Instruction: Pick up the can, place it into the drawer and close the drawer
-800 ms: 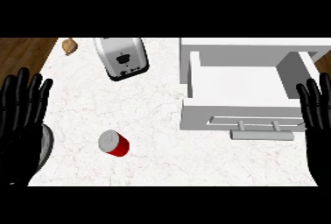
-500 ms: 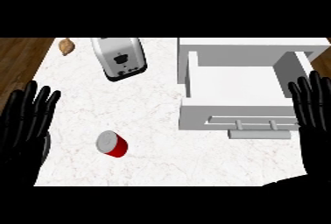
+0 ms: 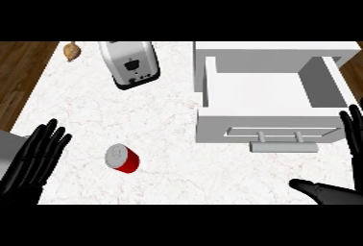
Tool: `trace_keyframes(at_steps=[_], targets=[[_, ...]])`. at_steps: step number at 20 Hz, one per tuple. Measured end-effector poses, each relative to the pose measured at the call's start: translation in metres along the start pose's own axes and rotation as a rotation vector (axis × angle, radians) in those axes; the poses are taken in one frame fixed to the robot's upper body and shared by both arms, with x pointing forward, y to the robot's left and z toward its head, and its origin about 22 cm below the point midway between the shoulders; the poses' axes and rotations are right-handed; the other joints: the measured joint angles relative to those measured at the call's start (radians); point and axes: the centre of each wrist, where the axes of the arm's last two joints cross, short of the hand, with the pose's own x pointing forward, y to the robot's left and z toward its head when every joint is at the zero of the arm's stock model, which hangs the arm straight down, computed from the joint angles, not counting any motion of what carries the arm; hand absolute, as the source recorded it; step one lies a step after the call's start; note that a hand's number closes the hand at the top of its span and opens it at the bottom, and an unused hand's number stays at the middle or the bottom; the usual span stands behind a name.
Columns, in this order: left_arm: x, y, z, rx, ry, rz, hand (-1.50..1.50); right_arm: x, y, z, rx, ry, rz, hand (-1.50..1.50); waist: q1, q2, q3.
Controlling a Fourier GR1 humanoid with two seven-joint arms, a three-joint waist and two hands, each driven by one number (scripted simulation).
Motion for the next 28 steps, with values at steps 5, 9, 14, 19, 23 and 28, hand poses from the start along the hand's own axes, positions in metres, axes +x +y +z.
trace_keyframes(at_steps=[5, 9, 14, 19, 23, 28], targets=[[0.013, 0.008, 0.020, 0.002, 0.026, -0.005, -1.50, -0.008, -0.020, 0.011, -0.012, 0.013, 0.004, -1.50, 0.000, 0.000, 0.000], [0.018, 0.013, 0.028, 0.010, 0.061, -0.020, -1.50, -0.002, -0.038, 0.026, -0.015, 0.023, 0.006, -1.50, -0.002, 0.000, 0.000], [0.015, 0.019, 0.033, 0.057, 0.117, 0.001, -1.50, -0.003, -0.060, 0.035, -0.016, 0.023, 0.003, -1.50, -0.002, 0.000, 0.000], [0.011, 0.018, 0.028, 0.084, 0.149, 0.092, -1.50, -0.005, -0.065, 0.045, -0.010, 0.024, -0.005, -1.50, -0.004, 0.000, 0.000], [0.011, 0.021, 0.023, 0.096, 0.174, 0.152, -1.50, -0.003, -0.072, 0.053, -0.005, 0.023, -0.001, -1.50, -0.005, 0.000, -0.001], [0.008, 0.019, 0.009, 0.069, 0.180, 0.245, -1.50, -0.002, -0.083, 0.058, -0.004, 0.020, -0.009, -1.50, -0.008, 0.001, -0.001]])
